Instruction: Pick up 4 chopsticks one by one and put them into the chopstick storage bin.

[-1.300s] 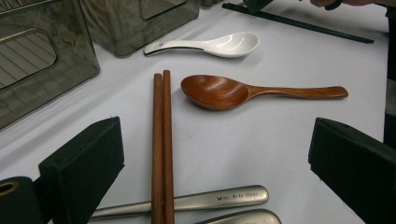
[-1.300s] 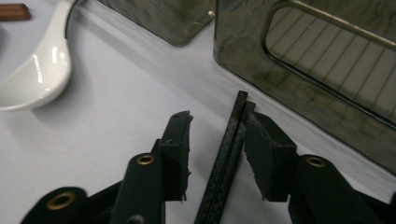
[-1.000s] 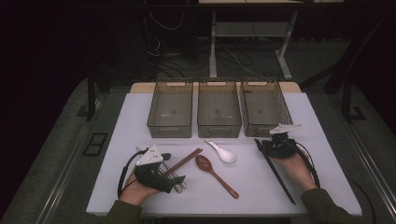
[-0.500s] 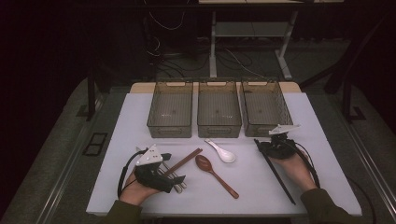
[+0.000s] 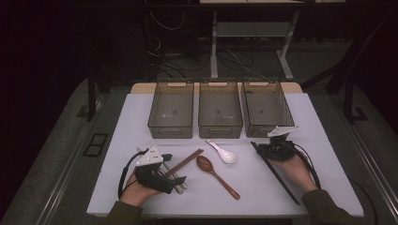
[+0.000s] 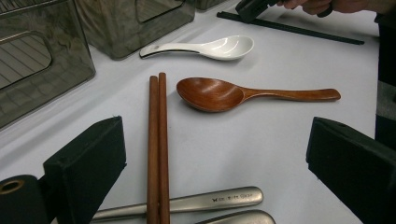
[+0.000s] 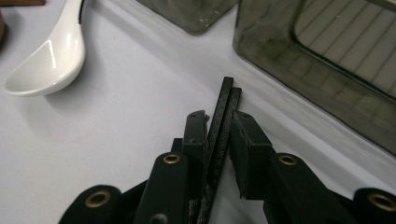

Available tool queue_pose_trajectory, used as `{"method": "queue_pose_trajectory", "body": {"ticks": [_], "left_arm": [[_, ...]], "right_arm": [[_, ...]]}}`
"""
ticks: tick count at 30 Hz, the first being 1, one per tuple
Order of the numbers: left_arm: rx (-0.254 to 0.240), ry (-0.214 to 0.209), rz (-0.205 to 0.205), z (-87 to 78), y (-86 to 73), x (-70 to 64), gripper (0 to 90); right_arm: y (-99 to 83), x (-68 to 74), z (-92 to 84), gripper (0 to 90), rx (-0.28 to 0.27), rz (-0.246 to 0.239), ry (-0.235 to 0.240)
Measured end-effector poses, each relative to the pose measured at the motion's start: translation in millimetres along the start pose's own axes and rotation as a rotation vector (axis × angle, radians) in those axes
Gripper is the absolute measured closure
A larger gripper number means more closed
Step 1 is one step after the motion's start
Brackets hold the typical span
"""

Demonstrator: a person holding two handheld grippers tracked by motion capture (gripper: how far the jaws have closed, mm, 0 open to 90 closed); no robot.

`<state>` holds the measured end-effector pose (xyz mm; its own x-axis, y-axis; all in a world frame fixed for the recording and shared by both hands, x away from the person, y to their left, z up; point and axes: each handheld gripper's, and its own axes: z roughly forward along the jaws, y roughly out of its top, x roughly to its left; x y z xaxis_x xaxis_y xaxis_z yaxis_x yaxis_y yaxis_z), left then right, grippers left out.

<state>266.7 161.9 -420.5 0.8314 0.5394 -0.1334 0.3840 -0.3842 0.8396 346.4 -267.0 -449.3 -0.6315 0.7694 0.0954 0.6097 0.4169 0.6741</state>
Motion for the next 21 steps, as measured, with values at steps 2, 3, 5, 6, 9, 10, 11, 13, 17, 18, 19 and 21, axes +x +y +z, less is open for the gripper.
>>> {"method": "queue_pose_trajectory", "body": {"ticks": [2,3,5,6,9,10,11,13,17,18,19,21], "left_arm": [[-0.002,-0.001,-0.001,-0.1,0.1,0.0,3.8],[-0.003,-0.001,-0.001,-0.1,0.1,-0.1,3.8],[-0.002,-0.002,-0.001,-0.4,0.2,0.0,3.9],[-0.003,-0.002,-0.001,-0.5,0.2,-0.1,3.9],[-0.002,-0.003,-0.001,-0.5,0.2,0.0,3.9],[-0.003,-0.003,-0.001,-0.5,0.2,0.0,3.9],[-0.003,-0.003,-0.001,-0.4,0.2,0.0,3.9],[-0.002,-0.004,0.0,-0.5,0.2,0.0,3.9],[-0.003,-0.005,-0.001,-0.7,0.2,0.0,3.9],[-0.004,-0.005,-0.001,-0.7,0.2,-0.1,3.9],[-0.004,-0.005,-0.001,-0.7,0.3,-0.1,3.9],[-0.004,-0.007,-0.002,-0.7,0.3,-0.2,3.9]], "right_arm": [[0.1,0.5,0.4,75.9,-0.001,-0.005,0.008],[0.4,2.4,0.9,76.0,0.0,-0.013,0.02],[0.6,3.4,1.4,76.1,-0.001,-0.018,0.029],[0.8,4.7,1.6,76.2,0.0,-0.02,0.037],[1.4,9.8,3.2,76.4,0.0,-0.047,0.075],[1.8,11.7,3.6,76.4,0.003,-0.058,0.088],[2.6,16.4,4.6,76.6,0.009,-0.072,0.107],[3.2,19.7,5.7,76.8,0.009,-0.082,0.126],[3.6,23.1,6.5,76.9,0.012,-0.098,0.143],[3.6,24.2,6.8,77.0,0.012,-0.101,0.15],[3.7,24.7,7.0,77.1,0.011,-0.105,0.153],[3.7,26.4,7.4,77.1,0.013,-0.112,0.168]]}}
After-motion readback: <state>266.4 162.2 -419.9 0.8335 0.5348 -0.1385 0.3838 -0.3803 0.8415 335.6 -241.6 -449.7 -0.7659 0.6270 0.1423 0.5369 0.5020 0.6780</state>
